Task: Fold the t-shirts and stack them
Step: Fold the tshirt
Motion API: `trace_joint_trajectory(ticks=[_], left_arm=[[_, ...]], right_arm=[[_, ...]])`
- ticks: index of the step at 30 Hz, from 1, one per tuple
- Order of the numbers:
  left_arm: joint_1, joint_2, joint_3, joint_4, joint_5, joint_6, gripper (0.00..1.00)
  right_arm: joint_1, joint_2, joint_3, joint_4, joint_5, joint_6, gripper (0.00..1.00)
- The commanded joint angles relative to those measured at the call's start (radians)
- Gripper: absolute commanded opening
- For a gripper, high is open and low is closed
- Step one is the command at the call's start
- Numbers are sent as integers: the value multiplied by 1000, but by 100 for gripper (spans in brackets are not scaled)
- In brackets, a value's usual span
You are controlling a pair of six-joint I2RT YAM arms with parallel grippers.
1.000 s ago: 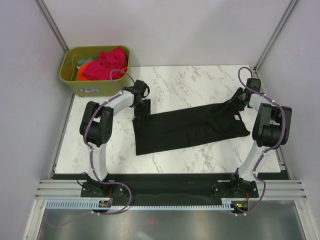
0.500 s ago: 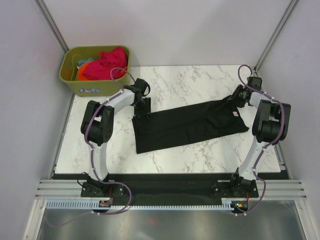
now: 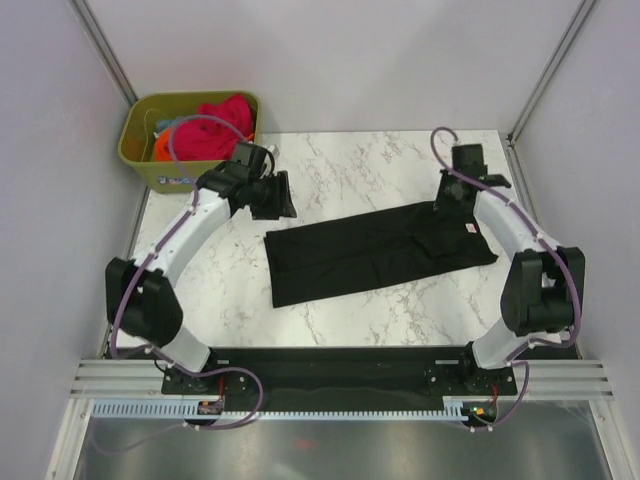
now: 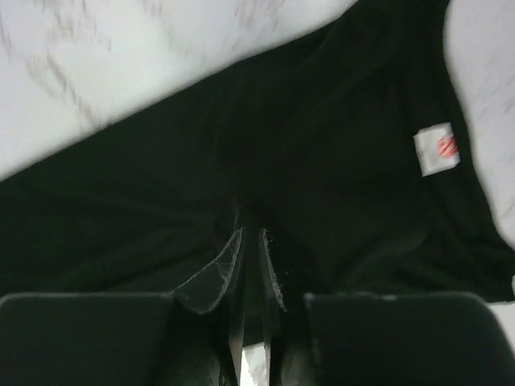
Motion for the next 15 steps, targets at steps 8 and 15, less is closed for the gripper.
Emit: trace_joint_trajectory(ticks=[8, 15], left_arm=[[4, -232, -267, 32, 62, 36, 57], [2, -243, -293, 45, 62, 39, 57]], right_arm=[[161, -205, -362, -60, 47, 57, 12], [169, -225, -411, 4, 96, 47, 13]])
